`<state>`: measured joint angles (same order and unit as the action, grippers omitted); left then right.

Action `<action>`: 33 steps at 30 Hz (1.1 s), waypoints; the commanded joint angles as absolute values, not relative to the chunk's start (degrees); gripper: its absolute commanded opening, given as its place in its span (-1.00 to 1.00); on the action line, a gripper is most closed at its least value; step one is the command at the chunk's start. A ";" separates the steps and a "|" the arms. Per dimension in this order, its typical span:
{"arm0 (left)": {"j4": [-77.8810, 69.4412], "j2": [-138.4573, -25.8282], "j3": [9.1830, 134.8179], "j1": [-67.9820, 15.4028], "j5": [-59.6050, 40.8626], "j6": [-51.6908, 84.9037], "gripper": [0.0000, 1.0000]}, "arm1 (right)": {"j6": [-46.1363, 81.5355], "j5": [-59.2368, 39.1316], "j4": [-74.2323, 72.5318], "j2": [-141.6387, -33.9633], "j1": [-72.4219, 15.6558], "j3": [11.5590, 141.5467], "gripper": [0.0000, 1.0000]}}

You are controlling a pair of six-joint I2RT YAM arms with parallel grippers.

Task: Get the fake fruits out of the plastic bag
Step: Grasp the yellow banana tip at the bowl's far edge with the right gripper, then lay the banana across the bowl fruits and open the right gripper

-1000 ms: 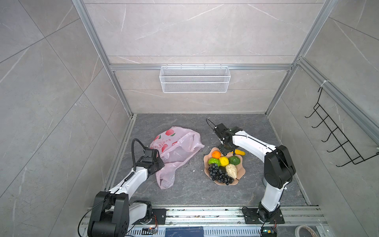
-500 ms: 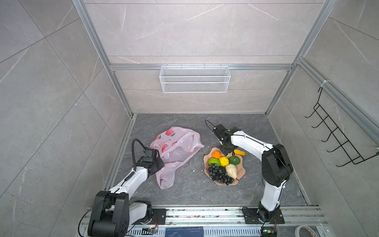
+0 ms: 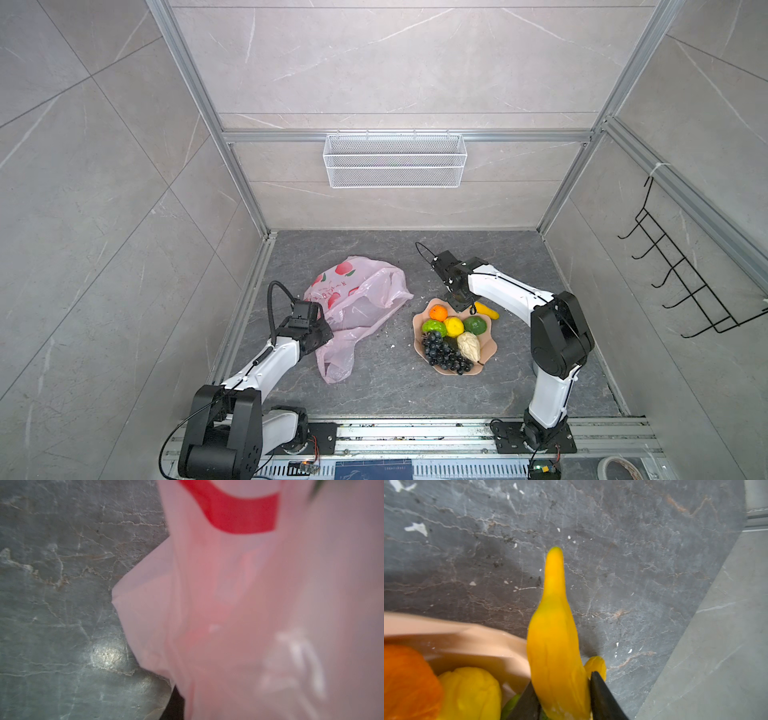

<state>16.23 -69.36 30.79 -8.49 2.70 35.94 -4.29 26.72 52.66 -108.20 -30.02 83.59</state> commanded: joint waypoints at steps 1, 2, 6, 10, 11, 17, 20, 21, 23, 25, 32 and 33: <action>15.55 -69.56 31.50 -8.61 2.66 34.70 -0.81 | -2.56 28.92 53.08 -105.13 -30.15 84.69 -0.30; 15.53 -69.54 31.50 -8.61 2.70 34.80 -0.81 | -2.06 30.02 53.21 -104.19 -30.15 84.80 -0.31; 15.60 -69.78 31.56 -8.61 2.77 34.72 -0.81 | -0.50 31.98 54.34 -100.39 -30.28 85.33 -0.34; 15.64 -69.70 31.58 -8.61 2.97 34.71 -0.81 | 0.33 34.80 56.61 -97.96 -31.51 86.28 -0.35; 15.64 -69.68 31.58 -8.61 3.04 34.72 -0.81 | 0.72 35.65 57.59 -97.76 -31.95 86.67 -0.35; 15.73 -69.64 31.59 -8.61 3.01 34.73 -0.81 | 6.40 36.71 69.42 -97.45 -38.46 93.45 -0.33; 15.73 -69.58 31.64 -8.61 3.05 34.75 -0.81 | 10.63 34.34 74.32 -97.51 -43.86 95.17 -0.30; 15.73 -69.53 31.61 -8.61 3.08 34.80 -0.81 | 11.73 33.83 75.33 -97.75 -45.13 95.12 -0.29; 15.75 -69.54 31.47 -8.61 3.12 34.80 -0.81 | 14.22 33.41 78.23 -98.50 -47.24 95.36 -0.29; 15.73 -69.35 31.49 -8.61 2.99 34.77 -0.81 | 16.79 34.33 81.54 -99.39 -49.08 95.97 -0.29; 15.60 -69.27 31.45 -8.61 3.01 34.75 -0.81 | 20.54 32.28 84.37 -99.86 -51.17 94.33 -0.29; 15.64 -69.23 31.44 -8.61 2.99 34.79 -0.81 | 20.56 31.83 83.80 -99.96 -51.32 93.65 -0.29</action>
